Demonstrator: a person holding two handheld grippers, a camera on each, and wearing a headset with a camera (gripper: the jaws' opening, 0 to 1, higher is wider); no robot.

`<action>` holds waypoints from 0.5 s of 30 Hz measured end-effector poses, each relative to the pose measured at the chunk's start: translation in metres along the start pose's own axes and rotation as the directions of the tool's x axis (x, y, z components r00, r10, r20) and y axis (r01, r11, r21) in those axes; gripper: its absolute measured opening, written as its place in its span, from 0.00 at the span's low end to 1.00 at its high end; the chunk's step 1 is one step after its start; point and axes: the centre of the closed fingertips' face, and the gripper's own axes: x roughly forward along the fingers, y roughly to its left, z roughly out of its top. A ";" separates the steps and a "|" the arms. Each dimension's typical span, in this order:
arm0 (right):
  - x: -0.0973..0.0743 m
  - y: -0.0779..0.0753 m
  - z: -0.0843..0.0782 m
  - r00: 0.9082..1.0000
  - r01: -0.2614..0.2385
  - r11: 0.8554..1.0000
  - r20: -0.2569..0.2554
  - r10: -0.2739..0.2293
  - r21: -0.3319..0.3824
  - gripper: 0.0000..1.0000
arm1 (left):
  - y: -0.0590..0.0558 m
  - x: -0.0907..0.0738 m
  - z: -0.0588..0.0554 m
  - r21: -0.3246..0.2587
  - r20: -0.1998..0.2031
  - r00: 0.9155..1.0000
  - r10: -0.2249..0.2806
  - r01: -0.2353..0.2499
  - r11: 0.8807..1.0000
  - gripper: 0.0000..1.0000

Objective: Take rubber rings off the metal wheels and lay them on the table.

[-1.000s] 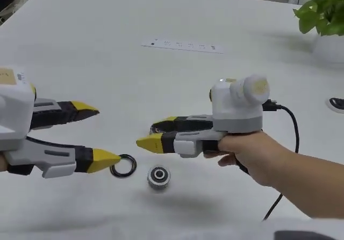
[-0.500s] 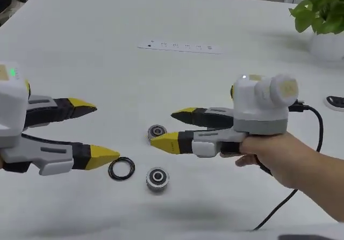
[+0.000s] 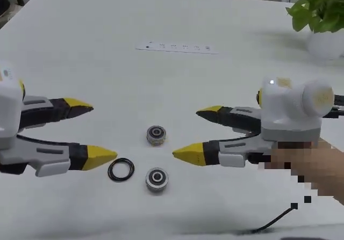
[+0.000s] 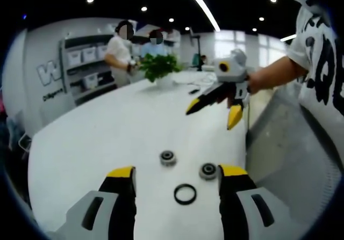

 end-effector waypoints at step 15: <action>-0.023 -0.003 -0.022 0.997 0.052 0.997 -0.049 -0.055 -0.062 0.85 | -0.004 -0.005 -0.007 0.016 -0.022 1.000 0.008 -0.008 1.000 0.68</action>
